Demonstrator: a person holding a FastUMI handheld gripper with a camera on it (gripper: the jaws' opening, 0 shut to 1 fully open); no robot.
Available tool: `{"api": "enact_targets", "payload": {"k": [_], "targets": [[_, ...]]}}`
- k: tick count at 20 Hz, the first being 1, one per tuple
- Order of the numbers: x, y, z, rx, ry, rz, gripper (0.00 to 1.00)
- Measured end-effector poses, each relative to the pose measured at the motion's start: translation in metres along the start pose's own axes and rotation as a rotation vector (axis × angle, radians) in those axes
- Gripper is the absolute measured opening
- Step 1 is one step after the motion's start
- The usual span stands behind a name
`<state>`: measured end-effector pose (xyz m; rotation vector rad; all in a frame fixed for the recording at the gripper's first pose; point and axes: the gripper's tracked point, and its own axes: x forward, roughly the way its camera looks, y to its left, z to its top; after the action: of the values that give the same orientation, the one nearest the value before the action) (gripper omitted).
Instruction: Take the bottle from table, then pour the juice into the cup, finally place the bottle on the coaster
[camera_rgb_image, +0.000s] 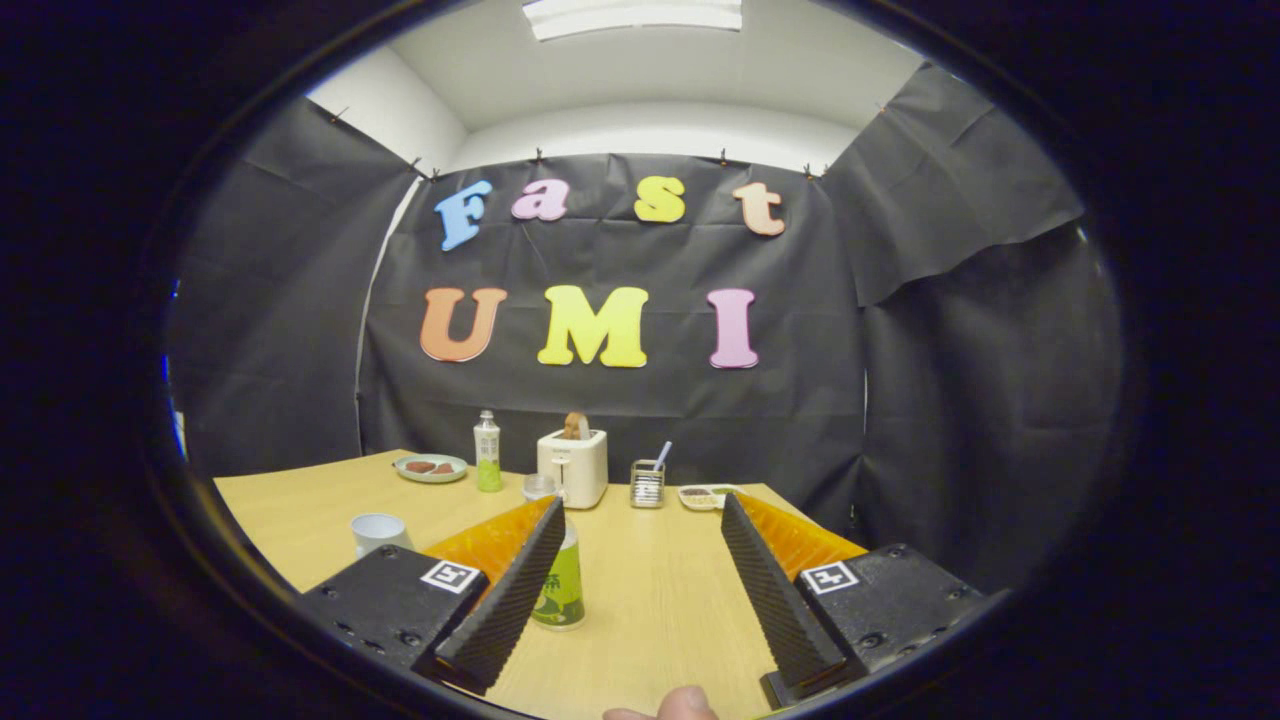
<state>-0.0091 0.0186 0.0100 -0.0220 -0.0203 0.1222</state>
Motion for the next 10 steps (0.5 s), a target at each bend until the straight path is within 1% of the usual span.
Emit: {"api": "enact_targets", "payload": {"k": [2,3,5,10], "targets": [[0.005,0.0,-0.004,-0.011,0.013,0.023,1.0],[0.006,0.0,-0.01,-0.001,0.031,0.029,1.0],[0.007,0.011,-0.017,0.033,0.043,0.07,1.0],[0.015,0.017,-0.032,0.03,0.073,0.077,1.0]]}}
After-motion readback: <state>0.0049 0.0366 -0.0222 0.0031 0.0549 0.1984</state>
